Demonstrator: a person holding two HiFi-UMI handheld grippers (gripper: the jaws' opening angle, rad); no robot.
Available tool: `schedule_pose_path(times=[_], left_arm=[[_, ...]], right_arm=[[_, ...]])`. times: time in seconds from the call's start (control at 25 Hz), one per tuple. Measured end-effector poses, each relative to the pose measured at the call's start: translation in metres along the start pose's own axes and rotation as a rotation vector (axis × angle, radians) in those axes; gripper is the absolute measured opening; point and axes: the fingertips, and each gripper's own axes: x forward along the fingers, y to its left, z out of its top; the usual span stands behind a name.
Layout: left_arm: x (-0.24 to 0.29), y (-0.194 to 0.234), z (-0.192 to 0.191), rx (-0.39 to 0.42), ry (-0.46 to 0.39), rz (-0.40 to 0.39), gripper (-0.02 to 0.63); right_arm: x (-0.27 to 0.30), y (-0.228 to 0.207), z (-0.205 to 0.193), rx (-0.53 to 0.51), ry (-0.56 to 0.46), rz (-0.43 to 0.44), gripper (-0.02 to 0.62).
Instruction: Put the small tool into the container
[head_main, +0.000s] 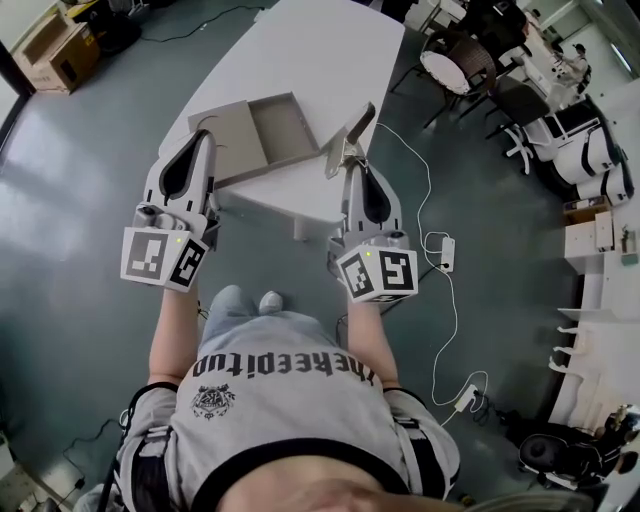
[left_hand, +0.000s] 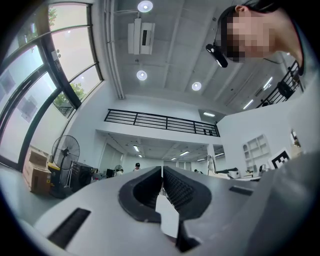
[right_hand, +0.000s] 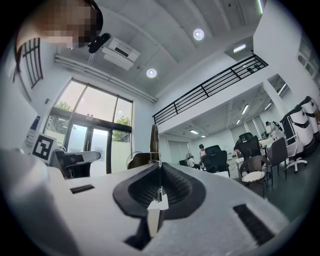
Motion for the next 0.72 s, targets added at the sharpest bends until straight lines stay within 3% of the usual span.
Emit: schedule_pose_path(times=[0.36,0.72], left_arm=[[0.030,0.021,-0.018,-0.017,0.022,0.000,0.014],[0.075,0.049,-0.034,-0.042,0.011,-0.071,0.014]], right_arm=[[0.033,-0.009,-0.020,0.014,0.036,-0.004,0.006],[0.077,-0.019,-0.044,-0.012,0.072,-0.063,0.006]])
